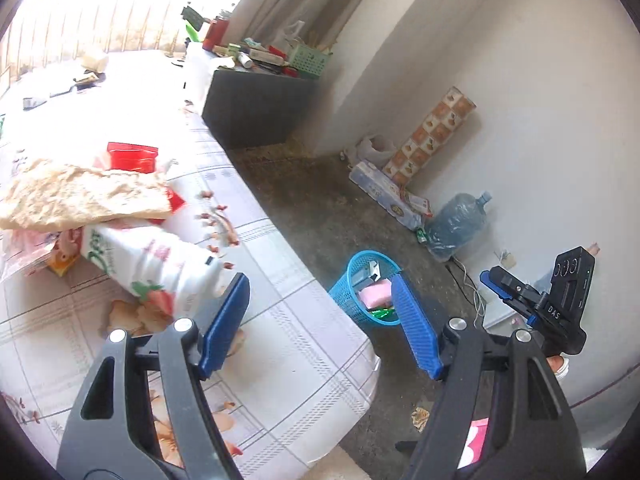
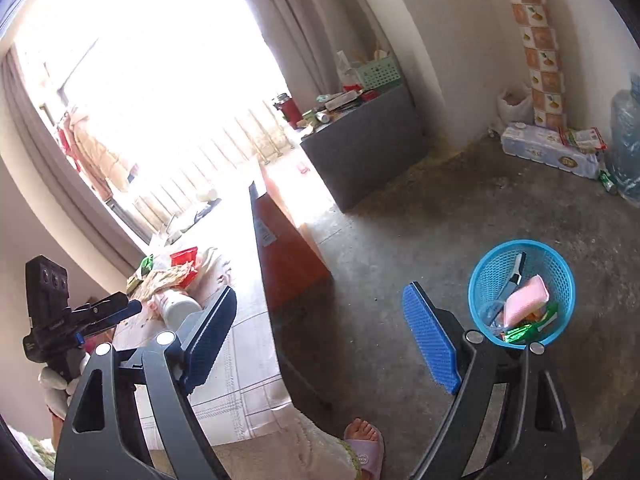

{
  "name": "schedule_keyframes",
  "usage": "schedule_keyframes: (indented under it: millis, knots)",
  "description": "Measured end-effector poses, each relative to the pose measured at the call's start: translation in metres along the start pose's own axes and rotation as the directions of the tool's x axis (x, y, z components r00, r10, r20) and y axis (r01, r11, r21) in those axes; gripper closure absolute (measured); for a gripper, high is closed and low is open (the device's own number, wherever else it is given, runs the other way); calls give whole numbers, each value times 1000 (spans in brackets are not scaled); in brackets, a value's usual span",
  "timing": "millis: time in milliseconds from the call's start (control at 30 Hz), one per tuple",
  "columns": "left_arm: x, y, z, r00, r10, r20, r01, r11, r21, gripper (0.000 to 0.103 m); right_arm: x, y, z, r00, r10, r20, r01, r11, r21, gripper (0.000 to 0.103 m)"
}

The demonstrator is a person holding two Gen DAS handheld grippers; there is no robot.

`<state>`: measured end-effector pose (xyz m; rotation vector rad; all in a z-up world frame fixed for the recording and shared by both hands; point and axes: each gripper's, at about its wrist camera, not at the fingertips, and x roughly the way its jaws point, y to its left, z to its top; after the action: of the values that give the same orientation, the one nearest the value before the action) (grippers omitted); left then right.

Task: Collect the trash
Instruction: 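Move both grippers back to the table toward the beige cloth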

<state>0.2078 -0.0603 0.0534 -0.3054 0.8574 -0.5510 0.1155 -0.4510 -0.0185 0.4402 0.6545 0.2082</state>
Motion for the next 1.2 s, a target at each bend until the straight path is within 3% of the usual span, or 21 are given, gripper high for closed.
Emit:
schedule_keyframes:
  millis: [133, 267, 400, 500, 633, 800, 867, 967, 1033, 1200]
  knots:
    - [-59, 71, -13, 984, 129, 120, -110, 982, -153, 34, 46, 89, 3, 987, 130, -91, -141, 982, -123, 20]
    - [-97, 127, -29, 961, 228, 160, -178, 944, -278, 34, 101, 178, 3, 965, 189, -183, -230, 943, -240, 20]
    - [-111, 155, -43, 958, 246, 150, -185, 924, -335, 34, 148, 263, -8, 962, 151, -228, -236, 880, -412, 22]
    - [-116, 168, -51, 959, 247, 140, -187, 920, -346, 34, 184, 301, -14, 964, 91, -251, -208, 844, -494, 26]
    - [-111, 178, -60, 967, 224, 123, -169, 920, -353, 34, 231, 322, -19, 968, -37, -248, -113, 819, -563, 36]
    - [-106, 185, -64, 972, 203, 116, -151, 924, -352, 34, 265, 325, -24, 956, -136, -261, -41, 817, -575, 48]
    - [-104, 187, -66, 974, 196, 114, -144, 923, -356, 34, 269, 324, -26, 952, -135, -274, -46, 822, -568, 54]
    - [-101, 191, -67, 975, 195, 108, -143, 920, -365, 34, 267, 328, -26, 953, -132, -273, -50, 818, -573, 71]
    - [-99, 194, -68, 976, 190, 105, -138, 917, -375, 35, 264, 330, -26, 953, -122, -279, -60, 823, -565, 90]
    - [-101, 192, -70, 975, 193, 110, -139, 917, -373, 35, 249, 333, -21, 958, -66, -280, -100, 836, -540, 98]
